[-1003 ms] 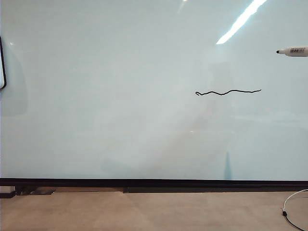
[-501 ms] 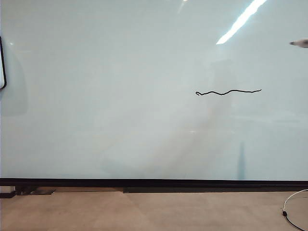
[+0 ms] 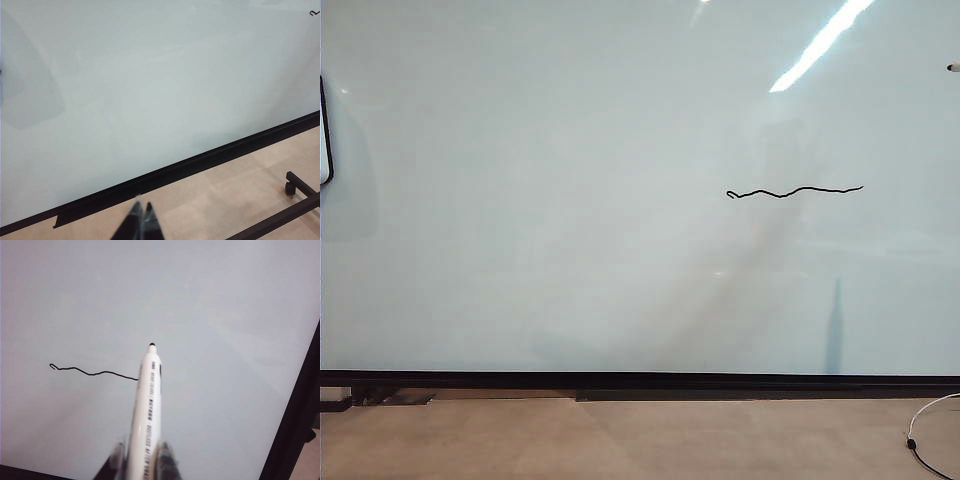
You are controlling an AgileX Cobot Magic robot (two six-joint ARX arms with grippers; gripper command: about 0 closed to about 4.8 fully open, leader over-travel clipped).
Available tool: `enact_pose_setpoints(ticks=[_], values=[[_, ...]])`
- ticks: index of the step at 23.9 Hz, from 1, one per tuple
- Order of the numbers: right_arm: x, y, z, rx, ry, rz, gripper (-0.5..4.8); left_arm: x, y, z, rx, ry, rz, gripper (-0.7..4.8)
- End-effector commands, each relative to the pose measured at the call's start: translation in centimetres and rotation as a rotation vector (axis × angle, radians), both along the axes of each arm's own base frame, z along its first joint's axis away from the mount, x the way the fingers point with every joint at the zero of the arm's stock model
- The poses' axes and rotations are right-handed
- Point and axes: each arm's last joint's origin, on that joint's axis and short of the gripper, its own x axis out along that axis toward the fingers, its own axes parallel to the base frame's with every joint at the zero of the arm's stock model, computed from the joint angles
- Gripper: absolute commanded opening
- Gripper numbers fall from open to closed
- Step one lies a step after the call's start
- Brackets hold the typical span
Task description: Pick up the pen on the shelf to the right of the whiteboard and draw a straight line.
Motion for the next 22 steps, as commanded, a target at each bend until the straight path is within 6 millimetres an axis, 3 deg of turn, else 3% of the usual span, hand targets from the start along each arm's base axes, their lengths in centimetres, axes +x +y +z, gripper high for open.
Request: enact_pose_setpoints(ticks=[1, 22], values=[[0.08, 0.05, -0.37, -0.007, 0.019, 0.002, -0.05, -0.04, -0.26, 0.24, 0.004, -0.017, -0.034, -0.05], [0.13, 0.04, -0.69, -0.018, 0.051, -0.001, -0.05, -0.04, -0.23, 0.25, 0.004, -0.018, -0.030, -0.05]])
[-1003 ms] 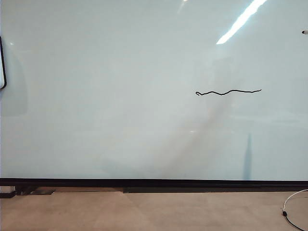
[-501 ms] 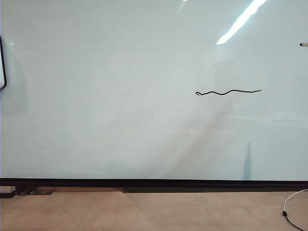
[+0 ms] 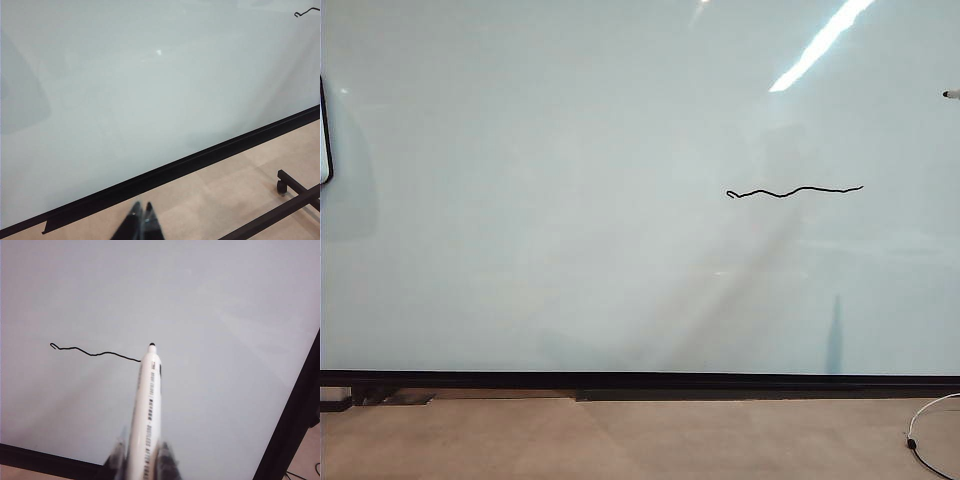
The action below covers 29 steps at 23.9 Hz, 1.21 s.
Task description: Pick up the pen on the shelf to the right of the whiteboard and draw a straight line.
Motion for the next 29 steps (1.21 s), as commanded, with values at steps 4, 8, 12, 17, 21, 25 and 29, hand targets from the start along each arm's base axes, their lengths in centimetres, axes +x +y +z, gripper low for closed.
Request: enact_pose_setpoints(ticks=[4, 8, 12, 17, 21, 25, 29], values=[[0.1, -0.2, -0.1, 0.002, -0.006, -0.024, -0.05, 0.0, 0.0, 0.3, 0.004, -0.018, -0.002, -0.05], [0.3, -1.1, -0.1, 0.001, -0.006, -0.116, -0.05, 0.0, 0.1, 0.3, 0.005, -0.018, 0.022, -0.05], [0.4, -1.8, -0.1, 0.002, -0.006, -0.186, -0.06, 0.1, 0.6, 0.2, 0.016, -0.017, 0.230, -0.05], [0.4, -2.2, -0.1, 0.001, -0.006, -0.236, -0.05, 0.2, 1.0, 0.2, 0.023, -0.017, 0.367, -0.05], [0.4, -2.7, -0.1, 0.001, -0.006, -0.285, -0.05, 0.2, 1.0, 0.2, 0.023, -0.017, 0.356, -0.05], [0.4, -2.7, -0.1, 0.001, -0.006, -0.290, -0.05, 0.2, 1.0, 0.2, 0.023, -0.017, 0.356, -0.05], [0.4, -2.7, -0.1, 0.002, -0.006, -0.287, -0.05, 0.2, 1.0, 0.2, 0.023, -0.016, 0.357, -0.05]])
